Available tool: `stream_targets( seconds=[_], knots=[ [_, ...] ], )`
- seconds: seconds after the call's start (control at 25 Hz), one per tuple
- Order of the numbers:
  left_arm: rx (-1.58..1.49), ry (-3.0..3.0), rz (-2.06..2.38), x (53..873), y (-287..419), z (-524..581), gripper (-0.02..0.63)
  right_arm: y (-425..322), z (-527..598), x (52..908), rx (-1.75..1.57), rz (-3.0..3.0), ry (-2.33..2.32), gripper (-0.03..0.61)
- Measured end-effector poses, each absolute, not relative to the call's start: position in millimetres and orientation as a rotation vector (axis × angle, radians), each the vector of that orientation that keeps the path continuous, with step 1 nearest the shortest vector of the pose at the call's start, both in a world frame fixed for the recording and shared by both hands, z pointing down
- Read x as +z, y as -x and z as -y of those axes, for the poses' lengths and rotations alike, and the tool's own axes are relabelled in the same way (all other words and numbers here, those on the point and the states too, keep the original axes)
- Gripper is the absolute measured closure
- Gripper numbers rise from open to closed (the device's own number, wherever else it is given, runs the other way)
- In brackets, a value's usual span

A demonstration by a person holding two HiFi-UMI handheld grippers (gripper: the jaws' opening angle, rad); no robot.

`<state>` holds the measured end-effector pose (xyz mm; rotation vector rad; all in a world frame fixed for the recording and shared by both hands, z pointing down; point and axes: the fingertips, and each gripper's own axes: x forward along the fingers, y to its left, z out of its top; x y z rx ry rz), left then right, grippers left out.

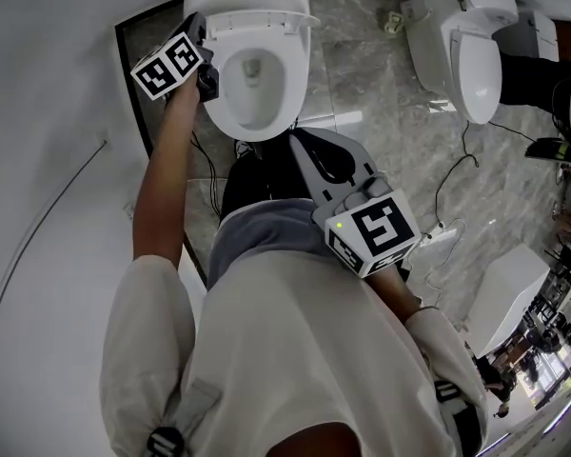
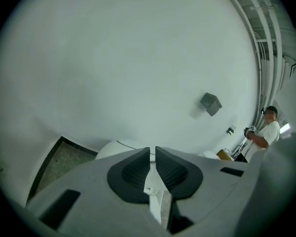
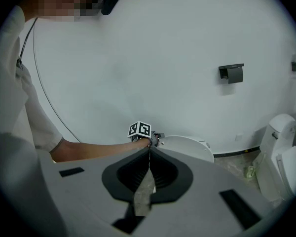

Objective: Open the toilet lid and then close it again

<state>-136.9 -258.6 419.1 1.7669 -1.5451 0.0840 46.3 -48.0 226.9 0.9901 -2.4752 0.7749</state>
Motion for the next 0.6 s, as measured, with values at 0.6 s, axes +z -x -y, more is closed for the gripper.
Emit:
stream_targets(
  seconds=[0.6],
  knots=[
    [0.108, -1.787, 1.577, 424.1, 136.9, 312.1, 0.583, -70.0, 82.1, 240.0, 0.798, 2.456, -0.999, 0.568]
  ],
)
